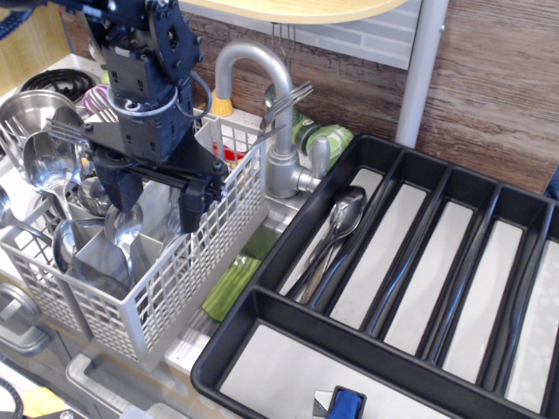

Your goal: Put small spoon from basket to tray

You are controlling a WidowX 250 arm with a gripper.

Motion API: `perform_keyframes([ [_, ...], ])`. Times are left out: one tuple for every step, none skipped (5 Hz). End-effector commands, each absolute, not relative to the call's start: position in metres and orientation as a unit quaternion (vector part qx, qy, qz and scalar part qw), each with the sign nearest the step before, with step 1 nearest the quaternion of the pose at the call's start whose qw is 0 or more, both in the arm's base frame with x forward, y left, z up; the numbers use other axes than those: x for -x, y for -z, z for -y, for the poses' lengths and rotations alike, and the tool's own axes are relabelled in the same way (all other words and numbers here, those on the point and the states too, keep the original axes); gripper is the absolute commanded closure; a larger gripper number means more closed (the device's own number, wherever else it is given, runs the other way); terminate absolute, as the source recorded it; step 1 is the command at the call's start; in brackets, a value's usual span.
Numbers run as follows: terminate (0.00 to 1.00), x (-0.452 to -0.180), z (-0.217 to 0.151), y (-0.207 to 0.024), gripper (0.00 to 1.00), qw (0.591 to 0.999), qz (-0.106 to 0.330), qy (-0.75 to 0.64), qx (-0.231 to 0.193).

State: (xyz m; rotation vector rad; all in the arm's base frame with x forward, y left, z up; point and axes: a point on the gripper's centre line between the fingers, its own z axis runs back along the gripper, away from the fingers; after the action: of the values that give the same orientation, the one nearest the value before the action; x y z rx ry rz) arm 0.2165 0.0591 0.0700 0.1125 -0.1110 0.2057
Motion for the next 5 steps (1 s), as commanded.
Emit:
perform_keyframes([
  [0.0, -0.216, -0.059, -0.07, 0.0, 0.992, 0.055, -0.103, -0.056],
  [0.0, -0.217, -0.069, -0.061, 0.0, 0.992, 0.066, -0.087, -0.063],
  [0.0, -0.221, -0.081, -0.056, 0.0, 0.993, 0.066, -0.067, -0.067],
  [0.0, -0.225, -0.09, -0.054, 0.0, 0.994, 0.06, -0.056, -0.065],
  [0.0, -0.227, -0.093, -0.054, 0.0, 0.995, 0.052, -0.054, -0.064],
])
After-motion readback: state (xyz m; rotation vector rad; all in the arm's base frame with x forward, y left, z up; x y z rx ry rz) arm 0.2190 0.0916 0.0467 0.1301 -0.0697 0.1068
